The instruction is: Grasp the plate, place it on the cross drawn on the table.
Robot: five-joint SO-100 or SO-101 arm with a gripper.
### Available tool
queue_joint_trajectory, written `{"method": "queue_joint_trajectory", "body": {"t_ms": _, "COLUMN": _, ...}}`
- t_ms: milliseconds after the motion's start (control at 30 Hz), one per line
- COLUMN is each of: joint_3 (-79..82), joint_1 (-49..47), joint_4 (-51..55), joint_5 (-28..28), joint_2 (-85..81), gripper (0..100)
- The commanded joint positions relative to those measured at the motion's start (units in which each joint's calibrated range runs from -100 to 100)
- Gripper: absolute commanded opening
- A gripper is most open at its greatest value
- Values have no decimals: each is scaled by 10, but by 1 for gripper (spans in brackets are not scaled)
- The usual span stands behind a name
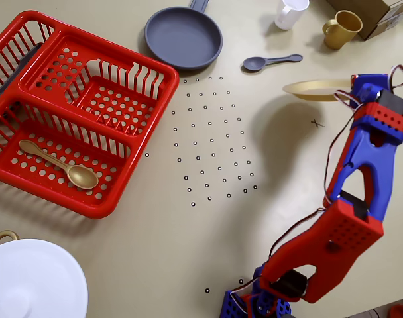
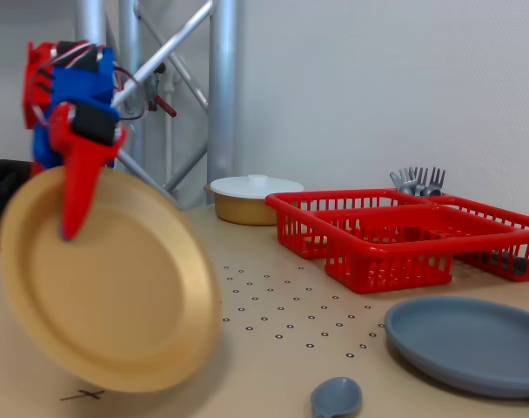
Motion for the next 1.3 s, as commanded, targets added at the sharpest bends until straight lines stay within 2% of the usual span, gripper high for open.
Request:
{"method": "queue_joint_trajectory", "body": {"t_ms": 0, "joint_3": -11, "joint_1": 21, "joint_4": -30, "joint_5": 7, "joint_2": -27, "gripper": 1}}
{"method": "queue_joint_trajectory", "body": {"t_ms": 567, "joint_3": -14, "joint_1": 55, "joint_4": -47, "joint_5": -11, "joint_2": 61, "gripper": 1}}
{"method": "queue_joint_trajectory", "body": {"t_ms": 800, "joint_3": 118, "joint_1": 59, "joint_4": -151, "joint_5": -3, "joint_2": 45, "gripper": 8}}
{"method": "queue_joint_trajectory", "body": {"t_ms": 1133, "joint_3": 315, "joint_1": 55, "joint_4": -311, "joint_5": 14, "joint_2": -11, "gripper": 12}}
{"method": "queue_joint_trajectory", "body": {"t_ms": 1267, "joint_3": 394, "joint_1": 57, "joint_4": -338, "joint_5": 21, "joint_2": -56, "gripper": 14}}
